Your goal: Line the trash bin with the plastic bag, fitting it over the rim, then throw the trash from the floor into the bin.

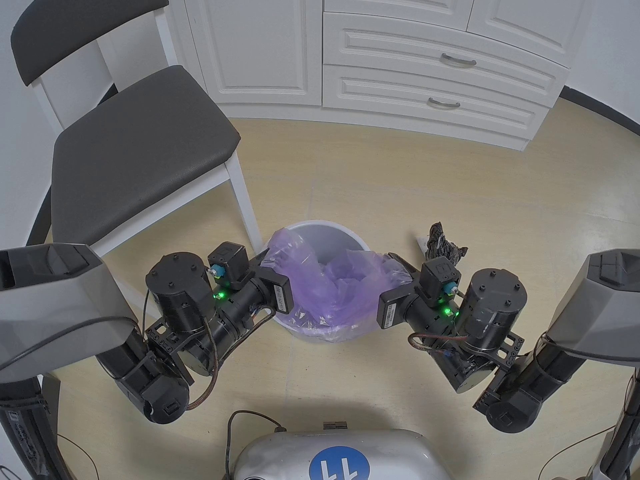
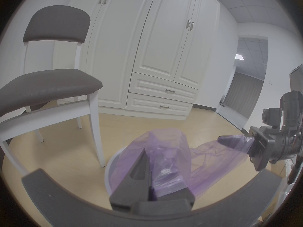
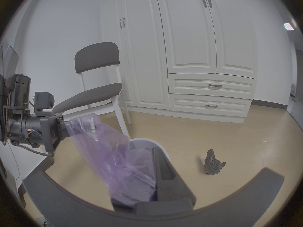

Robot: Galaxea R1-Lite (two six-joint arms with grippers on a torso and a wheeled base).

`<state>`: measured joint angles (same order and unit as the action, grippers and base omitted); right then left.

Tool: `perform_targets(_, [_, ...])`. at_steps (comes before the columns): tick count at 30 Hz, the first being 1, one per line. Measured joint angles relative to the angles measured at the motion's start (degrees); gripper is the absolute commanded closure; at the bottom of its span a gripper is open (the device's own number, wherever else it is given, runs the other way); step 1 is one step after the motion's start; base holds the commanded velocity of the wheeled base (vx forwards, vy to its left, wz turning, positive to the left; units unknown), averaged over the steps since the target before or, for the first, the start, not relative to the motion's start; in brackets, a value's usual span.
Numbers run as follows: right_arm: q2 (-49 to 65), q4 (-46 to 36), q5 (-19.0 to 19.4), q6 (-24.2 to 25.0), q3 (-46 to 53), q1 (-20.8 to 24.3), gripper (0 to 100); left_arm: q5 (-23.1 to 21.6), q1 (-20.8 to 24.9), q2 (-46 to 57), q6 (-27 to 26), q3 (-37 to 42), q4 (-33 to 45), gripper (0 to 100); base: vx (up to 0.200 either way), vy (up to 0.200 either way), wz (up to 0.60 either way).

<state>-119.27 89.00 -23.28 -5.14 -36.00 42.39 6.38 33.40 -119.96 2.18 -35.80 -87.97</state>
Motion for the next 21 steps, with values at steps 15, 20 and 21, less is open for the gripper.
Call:
perform_targets(15, [0.5, 0.0, 0.0, -0.2, 0.8, 1.8, 100, 0.5, 0.0, 0.6, 1.5, -0.7, 0.0, 100, 0.0, 0.0, 0.0])
perform_targets(20, [-0.3, 0.0, 0.0, 0.1, -0.1, 1.3, 100, 0.4, -1.4, -0.2, 3.0, -2.1, 0.0, 100, 0.0, 0.0, 0.0])
perform_targets(21, [-0.8, 0.0, 0.0, 0.2, -0.6, 1.0, 100, 0.3, -2.2, -0.6, 4.2, -2.9, 0.0, 100, 0.0, 0.0, 0.0])
